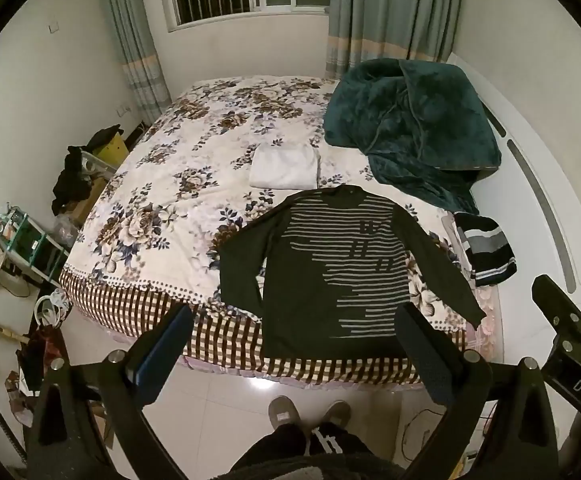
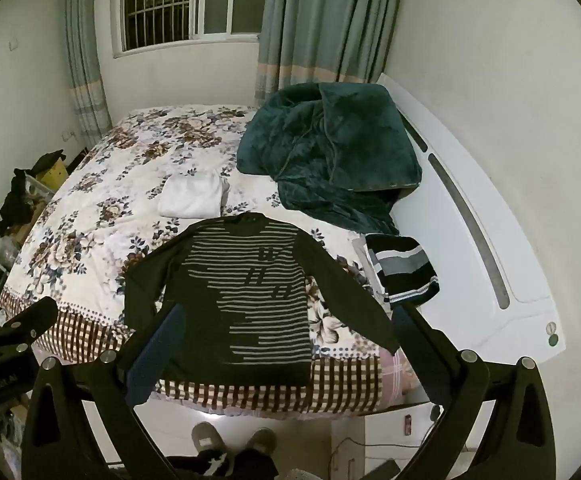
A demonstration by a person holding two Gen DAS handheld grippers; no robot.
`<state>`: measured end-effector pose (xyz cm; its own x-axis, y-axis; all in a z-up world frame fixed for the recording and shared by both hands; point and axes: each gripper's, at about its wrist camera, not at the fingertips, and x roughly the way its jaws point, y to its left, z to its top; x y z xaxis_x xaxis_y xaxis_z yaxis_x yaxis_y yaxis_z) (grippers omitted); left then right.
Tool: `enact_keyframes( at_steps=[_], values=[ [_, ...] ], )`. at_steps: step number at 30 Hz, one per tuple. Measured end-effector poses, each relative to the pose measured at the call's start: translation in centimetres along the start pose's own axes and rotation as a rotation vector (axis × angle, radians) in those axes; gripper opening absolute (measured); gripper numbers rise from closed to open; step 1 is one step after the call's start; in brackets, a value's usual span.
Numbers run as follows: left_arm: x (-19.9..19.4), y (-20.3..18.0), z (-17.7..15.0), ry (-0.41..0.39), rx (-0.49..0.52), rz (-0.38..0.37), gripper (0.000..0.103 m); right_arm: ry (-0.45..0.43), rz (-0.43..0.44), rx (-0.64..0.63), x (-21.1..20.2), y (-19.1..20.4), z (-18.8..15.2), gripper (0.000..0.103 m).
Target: Fold small clothes
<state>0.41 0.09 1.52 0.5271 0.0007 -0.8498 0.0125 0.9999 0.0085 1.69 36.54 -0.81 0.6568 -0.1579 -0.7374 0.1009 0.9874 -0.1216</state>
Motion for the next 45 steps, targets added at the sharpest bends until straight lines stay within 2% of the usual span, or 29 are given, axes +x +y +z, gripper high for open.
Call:
enact_keyframes(
  at_steps=[14,30,45],
  values=[
    [0.0,0.1,0.7,-0.005,-0.006,-0.01,0.103,-0.004,0.005,-0.003,-0.6,0.3,1.1,0.103],
    [-0.6,-0.5,0.1,-0.045,-0.011,-0.017,0.103,-0.029,0.013,-0.006,-1.6,-0.8,2.3,0.103],
    [-1.4,-0.1,0.5,-0.065,-0.016,-0.015,0.103,-0.05,0.027,-0.009,-2.4,-0.5,2.2,0.103]
  ],
)
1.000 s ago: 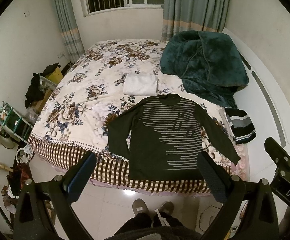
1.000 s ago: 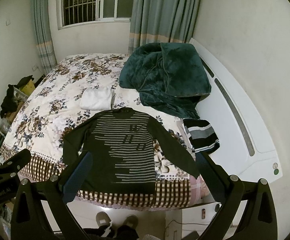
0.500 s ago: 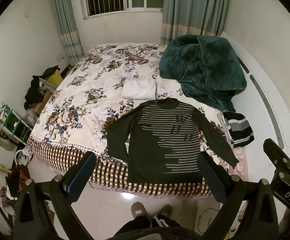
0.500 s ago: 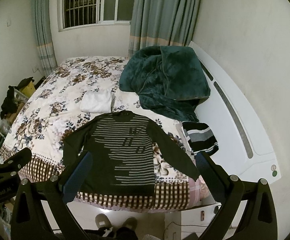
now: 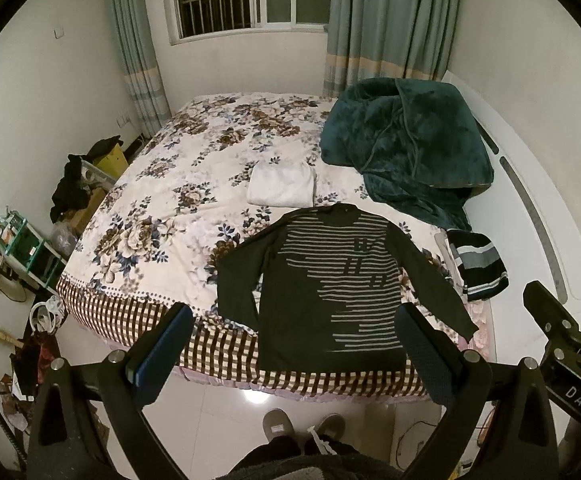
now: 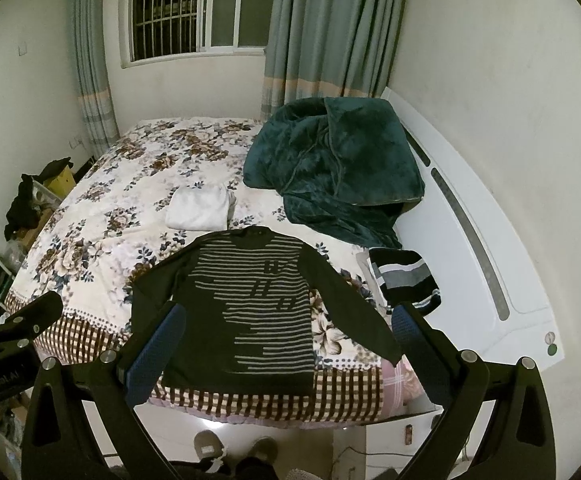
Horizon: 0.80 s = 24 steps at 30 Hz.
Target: Fold small clothes
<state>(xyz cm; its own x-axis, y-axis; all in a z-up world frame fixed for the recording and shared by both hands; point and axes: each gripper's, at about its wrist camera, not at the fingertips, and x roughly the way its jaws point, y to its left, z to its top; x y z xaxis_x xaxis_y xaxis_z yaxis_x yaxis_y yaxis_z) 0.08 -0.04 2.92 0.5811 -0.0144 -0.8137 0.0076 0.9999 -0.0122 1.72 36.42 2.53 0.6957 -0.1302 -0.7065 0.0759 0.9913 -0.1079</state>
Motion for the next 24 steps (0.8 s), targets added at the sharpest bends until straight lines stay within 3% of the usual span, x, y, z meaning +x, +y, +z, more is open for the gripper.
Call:
enact_keyframes(
  at_steps=[24],
  values=[
    [-0.7,0.7,-0.66,0.009,0.002,0.002,0.103,0.0,0.001,-0.004,-0.17,0.43,-0.43,0.103]
  ],
)
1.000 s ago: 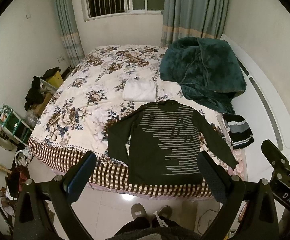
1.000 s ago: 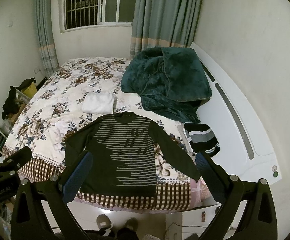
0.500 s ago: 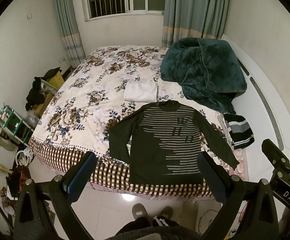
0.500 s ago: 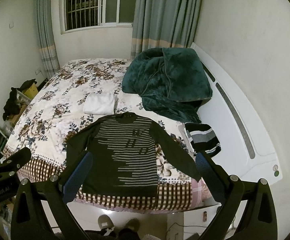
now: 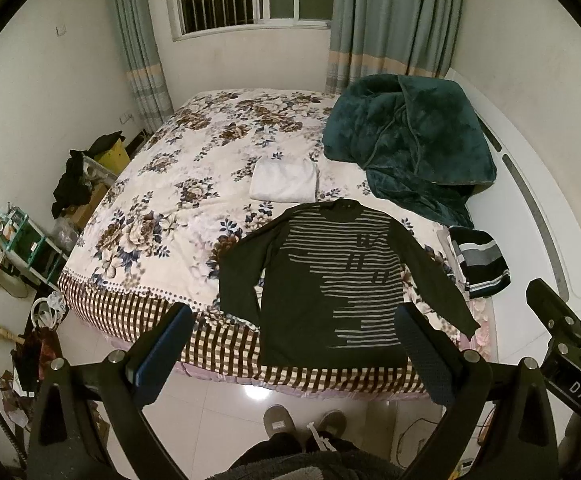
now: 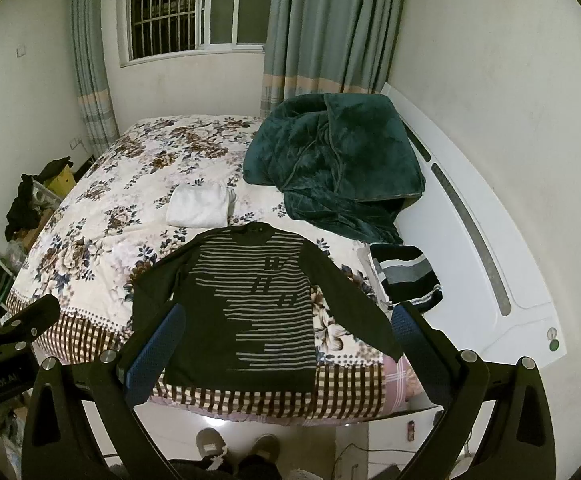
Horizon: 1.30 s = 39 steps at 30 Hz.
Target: Fold small clothes
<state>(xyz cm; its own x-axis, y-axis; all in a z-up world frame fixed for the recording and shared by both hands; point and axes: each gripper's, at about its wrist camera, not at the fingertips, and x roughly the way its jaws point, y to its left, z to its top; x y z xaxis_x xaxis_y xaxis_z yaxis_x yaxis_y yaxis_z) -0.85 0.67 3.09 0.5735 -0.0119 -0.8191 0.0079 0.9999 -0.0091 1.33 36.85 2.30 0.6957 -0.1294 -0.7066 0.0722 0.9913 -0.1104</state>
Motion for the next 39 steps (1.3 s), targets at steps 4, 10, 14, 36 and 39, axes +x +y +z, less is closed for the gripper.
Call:
enact_keyframes(
  at_steps=[4,10,14,36,39],
  values=[
    [0.1,0.1,-0.1,0.0,-0.002,-0.002,0.103,0.004,0.001,0.009,0.1,-0.2,0.0,0.103],
    [2.4,0.0,0.0,-0.051,0.033,0.039,0.103,0.048,-0.017,0.07,2.1,-1.2,-0.9,0.103],
    [8.0,0.0,0.5,-0.027,0.073,0.068,0.103,0.139,-0.083,0.192,7.3,-4.4,-3.5,0.103],
    [52.1,-12.4,-1.0,0.458,0.142,0.243,0.103,0.592,-0.244,1.308,55.6,-35.3,-37.5,0.099],
    [57.4,-13.5,-2.7,0.521,0.151,0.262,0.103,0.577,-0.253,1.47,61.3,-37.8,-42.0,0.093]
  ],
)
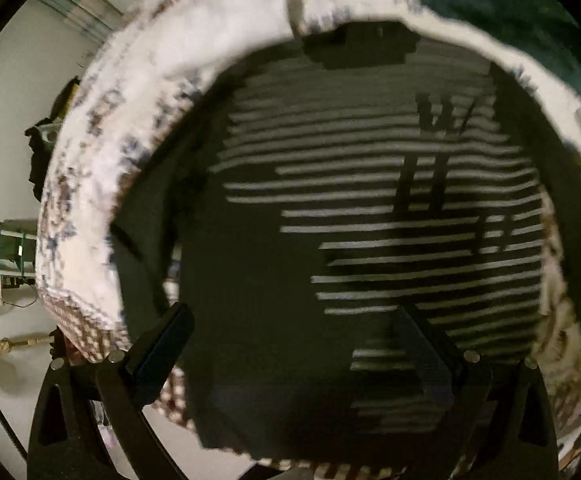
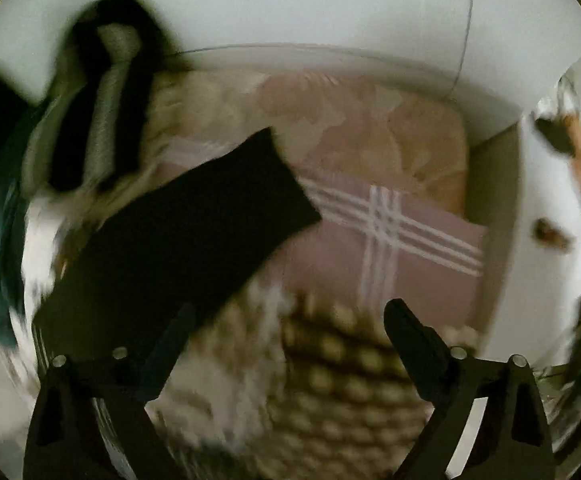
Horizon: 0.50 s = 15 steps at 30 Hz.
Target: Fold small clothes
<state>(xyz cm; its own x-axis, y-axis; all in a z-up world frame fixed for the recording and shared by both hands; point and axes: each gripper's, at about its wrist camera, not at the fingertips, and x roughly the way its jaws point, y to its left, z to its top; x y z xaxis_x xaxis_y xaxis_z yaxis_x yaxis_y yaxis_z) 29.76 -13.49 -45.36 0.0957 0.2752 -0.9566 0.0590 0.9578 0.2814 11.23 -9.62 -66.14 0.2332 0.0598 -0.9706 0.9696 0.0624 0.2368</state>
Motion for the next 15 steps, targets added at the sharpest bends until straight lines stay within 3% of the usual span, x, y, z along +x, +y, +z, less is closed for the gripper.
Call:
enact_keyframes(
  at_steps=[4,7,9,15],
  values=[
    [4.7,-1.4,1.7,0.053,-0.007,0.015,0.103,0.018,0.03,0.108,5.5,0.3,2.0,0.079],
    [6.9,-1.6,3.0,0.055,-0.015,0.016,0.103,-0.088,0.016,0.108,6.4,1.9,2.6,0.067],
    [8.2,-1.5,3.9,0.049,-0.022,0.011,0.103,-0.177,-0.03,0.091,6.3,3.1,2.7,0.012],
    [9.9,0.2,6.5,-0.003,-0.046,-0.01,0.103,-0.329,-0.109,-0.091,3.8,9.4,1.9,0.01]
  ],
)
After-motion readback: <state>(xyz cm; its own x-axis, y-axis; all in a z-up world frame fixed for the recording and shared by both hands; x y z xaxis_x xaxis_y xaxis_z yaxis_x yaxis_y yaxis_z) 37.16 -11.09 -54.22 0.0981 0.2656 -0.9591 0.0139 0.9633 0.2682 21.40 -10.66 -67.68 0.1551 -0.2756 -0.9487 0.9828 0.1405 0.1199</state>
